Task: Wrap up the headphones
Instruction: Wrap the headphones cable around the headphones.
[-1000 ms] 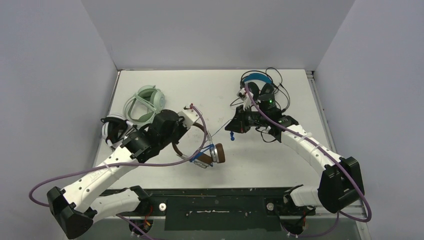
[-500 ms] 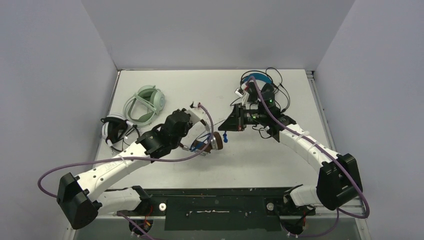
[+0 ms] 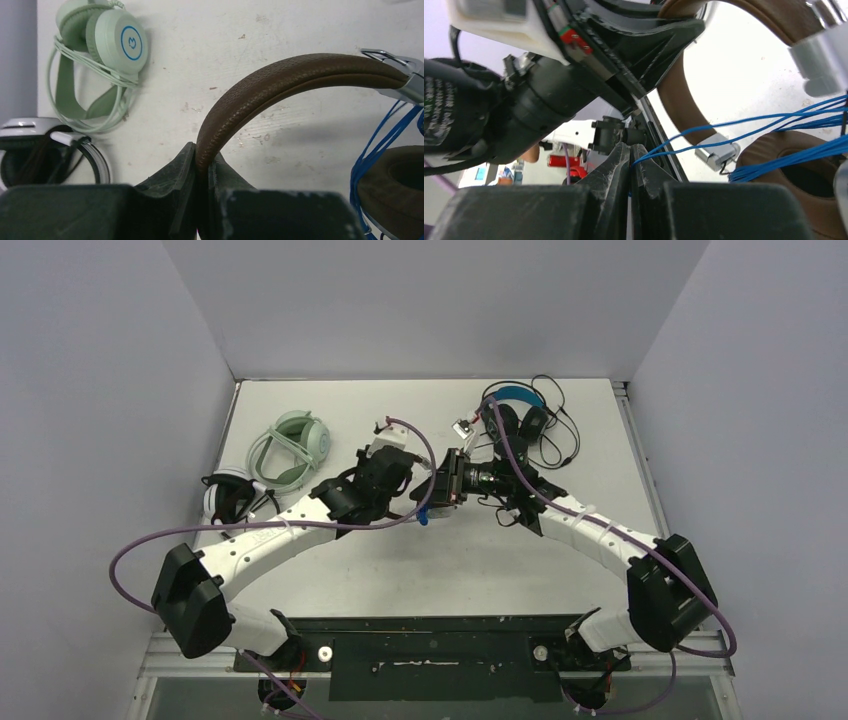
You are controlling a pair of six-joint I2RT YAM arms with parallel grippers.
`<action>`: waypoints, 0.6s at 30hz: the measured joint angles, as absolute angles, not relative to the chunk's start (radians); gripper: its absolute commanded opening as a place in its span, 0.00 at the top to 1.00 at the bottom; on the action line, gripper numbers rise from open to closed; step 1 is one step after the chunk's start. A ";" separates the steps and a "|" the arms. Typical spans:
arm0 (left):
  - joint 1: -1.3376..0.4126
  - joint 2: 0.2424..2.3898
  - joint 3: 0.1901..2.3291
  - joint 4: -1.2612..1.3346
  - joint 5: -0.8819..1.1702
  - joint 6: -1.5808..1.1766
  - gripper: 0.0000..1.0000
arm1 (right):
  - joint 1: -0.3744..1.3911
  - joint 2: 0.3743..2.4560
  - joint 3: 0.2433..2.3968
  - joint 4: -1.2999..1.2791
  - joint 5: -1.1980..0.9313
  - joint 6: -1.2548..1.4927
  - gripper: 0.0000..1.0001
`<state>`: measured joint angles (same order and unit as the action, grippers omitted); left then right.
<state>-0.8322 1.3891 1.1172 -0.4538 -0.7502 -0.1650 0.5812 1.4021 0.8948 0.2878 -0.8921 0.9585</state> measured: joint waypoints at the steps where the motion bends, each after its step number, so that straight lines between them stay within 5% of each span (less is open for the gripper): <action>1: -0.832 1.390 1.121 -0.463 -0.749 -0.216 1.00 | 0.588 1.406 0.887 0.302 -0.868 0.969 1.00; 11: -0.831 1.389 1.114 -0.488 -0.660 -0.563 1.00 | 0.625 1.463 0.819 0.402 -0.643 1.033 0.96; 18: -0.827 1.388 1.071 -0.491 -0.619 -0.655 1.00 | 0.687 1.488 0.837 0.357 -0.490 0.976 0.75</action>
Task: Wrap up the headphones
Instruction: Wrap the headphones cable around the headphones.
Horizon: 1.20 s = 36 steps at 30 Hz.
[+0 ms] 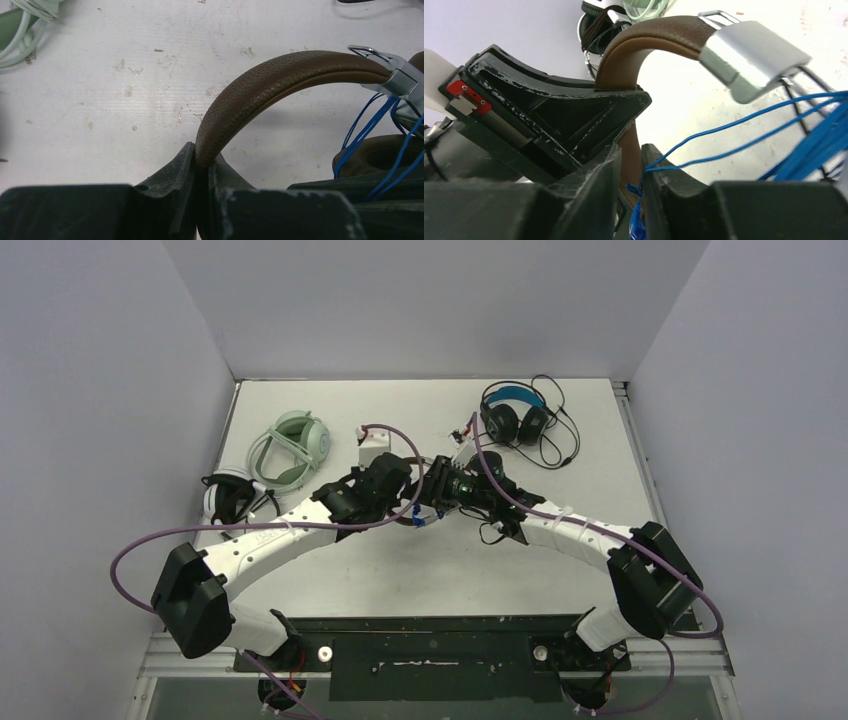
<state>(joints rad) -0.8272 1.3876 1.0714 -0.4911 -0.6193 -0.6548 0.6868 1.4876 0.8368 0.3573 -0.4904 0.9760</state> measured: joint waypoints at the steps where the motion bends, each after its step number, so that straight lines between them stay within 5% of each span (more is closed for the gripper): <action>1: -0.827 1.388 1.071 -0.491 -0.616 -0.662 1.00 | 0.697 1.488 0.844 0.341 -0.471 0.962 0.69; 7: -0.823 1.388 1.071 -0.489 -0.587 -0.693 1.00 | 0.741 1.487 0.884 0.268 -0.369 0.891 0.42; 11: -0.797 1.382 1.070 -0.481 -0.540 -0.707 1.00 | 0.754 1.468 0.899 0.208 -0.302 0.852 0.33; 30: -0.612 1.317 0.980 -0.450 -0.330 -0.768 1.00 | 0.799 1.385 0.965 0.049 -0.215 0.762 0.37; 36: -0.538 1.291 0.942 -0.454 -0.302 -0.810 1.00 | 0.804 1.388 0.991 0.028 -0.237 0.751 0.25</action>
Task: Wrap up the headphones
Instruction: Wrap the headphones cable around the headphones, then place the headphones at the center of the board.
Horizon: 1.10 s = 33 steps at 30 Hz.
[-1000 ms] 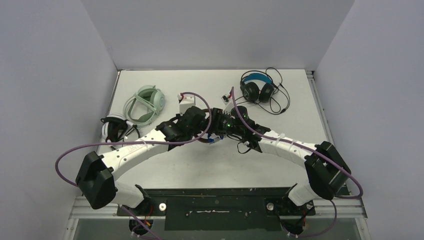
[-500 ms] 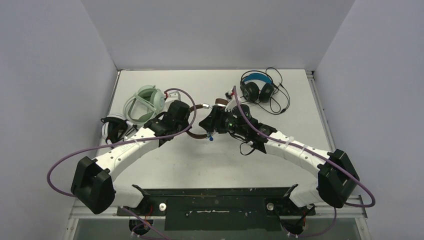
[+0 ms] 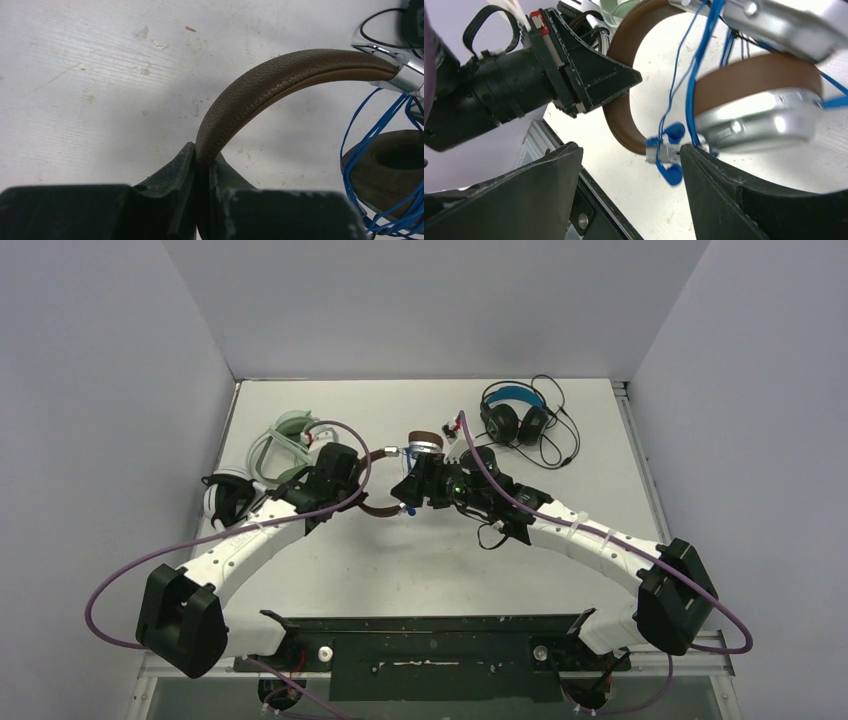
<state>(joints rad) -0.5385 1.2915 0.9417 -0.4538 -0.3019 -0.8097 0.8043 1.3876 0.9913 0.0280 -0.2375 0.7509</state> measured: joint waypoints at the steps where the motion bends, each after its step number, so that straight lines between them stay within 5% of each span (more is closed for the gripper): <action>1: -0.521 1.287 0.934 -0.454 -0.300 -0.818 1.00 | 0.806 1.388 0.991 0.027 -0.241 0.749 0.24; 33: -0.141 1.243 0.611 -0.431 -0.345 -1.071 1.00 | 0.767 1.311 0.927 0.020 -0.271 0.662 0.17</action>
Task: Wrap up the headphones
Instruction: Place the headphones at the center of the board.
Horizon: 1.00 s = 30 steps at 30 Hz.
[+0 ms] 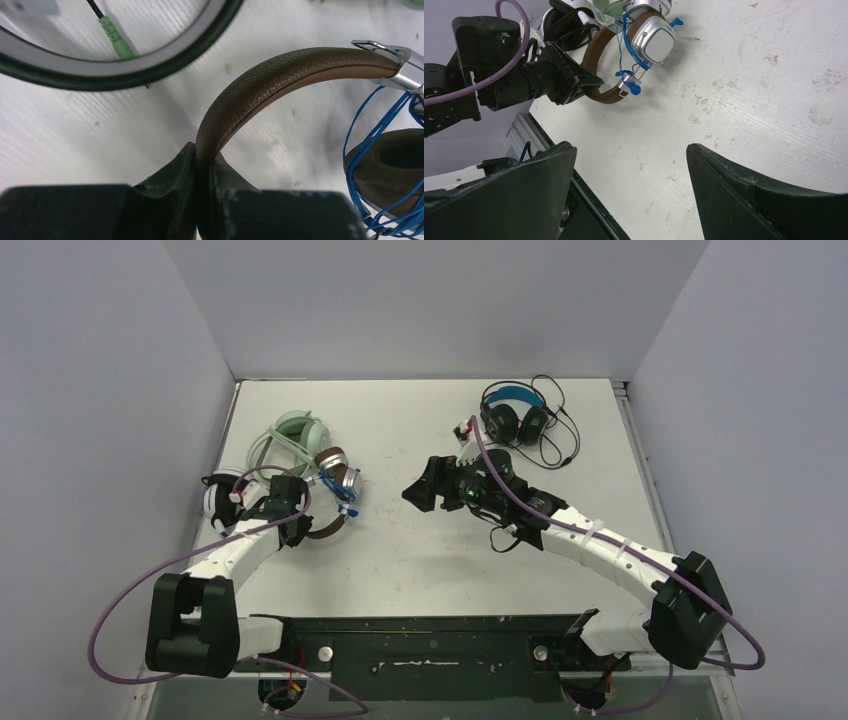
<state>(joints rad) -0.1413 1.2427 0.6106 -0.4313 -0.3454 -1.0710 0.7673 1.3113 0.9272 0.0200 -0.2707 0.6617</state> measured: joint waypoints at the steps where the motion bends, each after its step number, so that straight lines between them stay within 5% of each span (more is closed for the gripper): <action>1: -0.125 1.255 0.611 -0.423 -0.348 -1.071 1.00 | 0.761 1.308 0.927 0.019 -0.270 0.660 0.17; 11: 0.061 1.338 0.611 -0.342 -0.247 -1.050 0.95 | 0.705 1.267 0.910 0.001 -0.271 0.638 0.16; 24: 0.085 1.537 0.769 -0.314 -0.231 -1.043 0.95 | 0.639 1.224 0.891 -0.002 -0.290 0.635 0.16; 30: 0.086 1.640 0.871 -0.302 -0.233 -1.042 0.80 | 0.623 1.206 0.883 -0.005 -0.305 0.628 0.16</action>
